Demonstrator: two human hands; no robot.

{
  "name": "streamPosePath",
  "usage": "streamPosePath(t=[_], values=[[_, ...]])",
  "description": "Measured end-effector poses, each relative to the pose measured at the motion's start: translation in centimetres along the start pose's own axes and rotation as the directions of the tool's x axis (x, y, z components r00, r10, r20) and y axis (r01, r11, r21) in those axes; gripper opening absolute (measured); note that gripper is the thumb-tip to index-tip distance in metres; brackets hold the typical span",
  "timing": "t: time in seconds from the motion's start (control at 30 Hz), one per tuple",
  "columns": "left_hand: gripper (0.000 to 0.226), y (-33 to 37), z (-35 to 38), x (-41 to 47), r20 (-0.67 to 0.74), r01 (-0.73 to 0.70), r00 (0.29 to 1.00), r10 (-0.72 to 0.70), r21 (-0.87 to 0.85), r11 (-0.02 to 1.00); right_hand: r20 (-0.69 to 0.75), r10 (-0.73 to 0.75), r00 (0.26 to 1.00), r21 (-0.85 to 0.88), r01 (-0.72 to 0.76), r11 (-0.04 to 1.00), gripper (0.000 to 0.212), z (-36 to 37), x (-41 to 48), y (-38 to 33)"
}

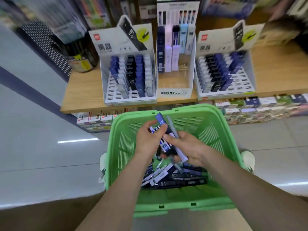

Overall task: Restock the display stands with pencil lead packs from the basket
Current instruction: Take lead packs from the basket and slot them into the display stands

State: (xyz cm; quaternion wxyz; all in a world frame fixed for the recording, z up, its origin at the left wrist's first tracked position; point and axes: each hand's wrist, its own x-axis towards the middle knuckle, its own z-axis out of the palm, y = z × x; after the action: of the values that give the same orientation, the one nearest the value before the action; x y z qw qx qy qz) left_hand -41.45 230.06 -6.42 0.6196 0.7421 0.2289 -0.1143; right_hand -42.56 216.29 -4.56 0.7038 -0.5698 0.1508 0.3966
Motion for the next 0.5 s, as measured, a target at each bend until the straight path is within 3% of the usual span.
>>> streamPosePath(t=[0.07, 0.17, 0.2, 0.3, 0.5], values=[[0.048, 1.7, -0.5, -0.7, 0.021, -0.052, 0.998, 0.051, 0.043, 0.998, 0.003, -0.032, 0.999, -0.062, 0.032, 0.998, 0.015, 0.7, -1.4, -1.1], [0.02, 3.8, -1.1, -1.8, 0.066, -0.074, 0.995, 0.072, 0.018, 0.997, -0.003, -0.055, 0.998, -0.059, 0.055, 0.997, 0.024, 1.9, -2.8, -2.0], [0.009, 4.4, -1.2, -2.4, 0.059, -0.071, 0.996, 0.072, -0.015, 0.997, -0.016, -0.049, 0.999, -0.043, 0.049, 0.998, 0.023, 2.3, -3.1, -2.2], [0.019, 5.7, -0.9, -4.0, 0.059, -0.026, 0.998, 0.035, -0.154, 0.988, 0.002, -0.031, 1.0, 0.071, 0.031, 0.997, 0.017, 3.4, -4.2, -2.5], [0.013, 7.6, -0.6, -6.2, 0.096, 0.045, 0.995, -0.009, -0.383, 0.923, 0.011, -0.086, 0.996, 0.161, 0.083, 0.983, 0.013, 4.2, -6.2, -2.7]])
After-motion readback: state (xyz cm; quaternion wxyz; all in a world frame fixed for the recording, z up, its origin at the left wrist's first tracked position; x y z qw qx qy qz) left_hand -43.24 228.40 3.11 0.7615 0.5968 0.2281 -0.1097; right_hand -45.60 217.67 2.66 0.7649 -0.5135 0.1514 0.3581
